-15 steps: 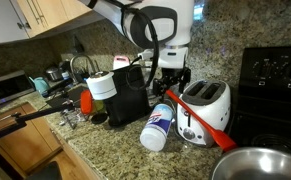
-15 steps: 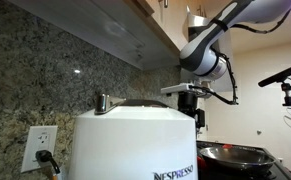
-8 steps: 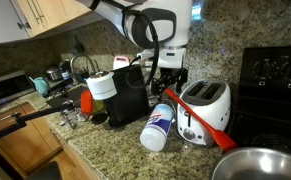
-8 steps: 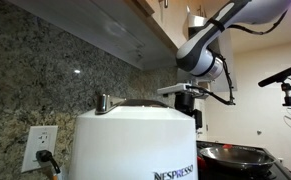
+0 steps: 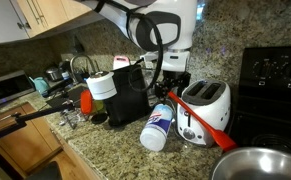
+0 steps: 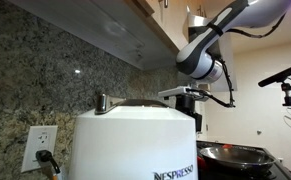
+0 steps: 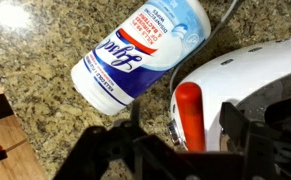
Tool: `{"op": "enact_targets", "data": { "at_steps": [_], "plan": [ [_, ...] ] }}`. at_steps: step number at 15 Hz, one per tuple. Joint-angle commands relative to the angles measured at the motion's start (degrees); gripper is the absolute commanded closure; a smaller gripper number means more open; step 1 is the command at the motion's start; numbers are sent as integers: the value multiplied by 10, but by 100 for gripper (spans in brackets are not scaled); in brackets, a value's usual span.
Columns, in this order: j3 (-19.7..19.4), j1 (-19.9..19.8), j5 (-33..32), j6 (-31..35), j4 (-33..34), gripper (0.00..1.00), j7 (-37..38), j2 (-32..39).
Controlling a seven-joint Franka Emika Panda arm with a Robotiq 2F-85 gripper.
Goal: Use the orange spatula to stir the pan
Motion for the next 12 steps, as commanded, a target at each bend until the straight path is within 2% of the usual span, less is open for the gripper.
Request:
{"op": "enact_targets", "data": {
  "at_steps": [1, 7, 9, 12],
  "plan": [
    [-5, 2, 4, -20, 19, 49, -1, 6],
    [-6, 9, -6, -16, 19, 95, 4, 3],
    [-7, 11, -11, -10, 19, 100, 5, -1],
    [-8, 13, -15, -8, 16, 98, 6, -6]
  ]
}}
